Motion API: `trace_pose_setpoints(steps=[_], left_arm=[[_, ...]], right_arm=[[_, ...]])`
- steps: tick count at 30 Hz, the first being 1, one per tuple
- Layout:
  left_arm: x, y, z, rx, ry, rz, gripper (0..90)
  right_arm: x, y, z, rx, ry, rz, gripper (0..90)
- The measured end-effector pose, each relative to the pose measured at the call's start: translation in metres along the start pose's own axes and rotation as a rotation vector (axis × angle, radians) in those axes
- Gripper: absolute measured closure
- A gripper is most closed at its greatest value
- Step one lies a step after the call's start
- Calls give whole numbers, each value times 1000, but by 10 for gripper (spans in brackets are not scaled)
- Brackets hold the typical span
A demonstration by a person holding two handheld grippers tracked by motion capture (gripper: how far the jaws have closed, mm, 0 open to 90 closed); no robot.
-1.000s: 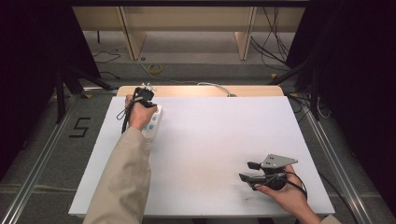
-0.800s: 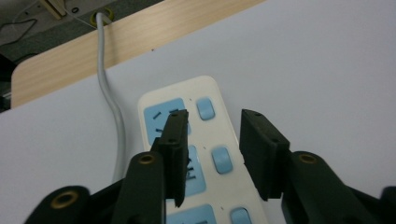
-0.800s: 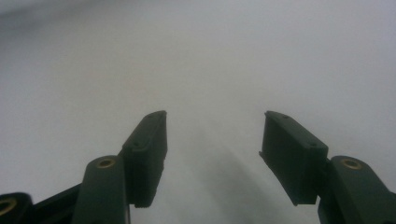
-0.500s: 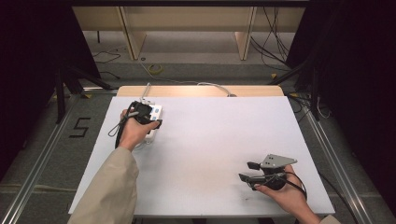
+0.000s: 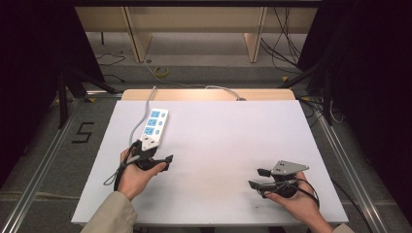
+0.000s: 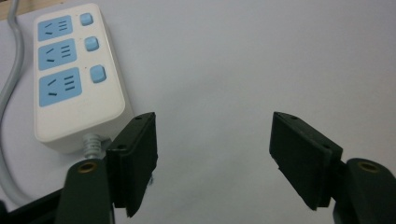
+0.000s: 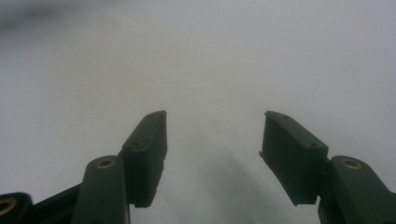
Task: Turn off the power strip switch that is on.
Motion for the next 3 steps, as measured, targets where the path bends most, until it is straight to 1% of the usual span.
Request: trace_pose_setpoints(steps=[1, 2, 3], left_arm=[[-1, -5, 0, 12, 4, 13, 324], [-2, -9, 0, 11, 16, 12, 319], [-2, -9, 0, 11, 16, 12, 318]], right_arm=[[0, 0, 0, -1, 0, -2, 412], [0, 1, 0, -4, 1, -2, 411], [1, 1, 0, -1, 3, -1, 410]])
Point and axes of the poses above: each handheld gripper's, and its own axes: z roughly forward along the jaws, y roughly out of its top, x roughly to its left, the point moved 1 cm from there along z, roughly forward along the jaws, and after that the axes turned 1 degree about -y, right-handed, at the moved point
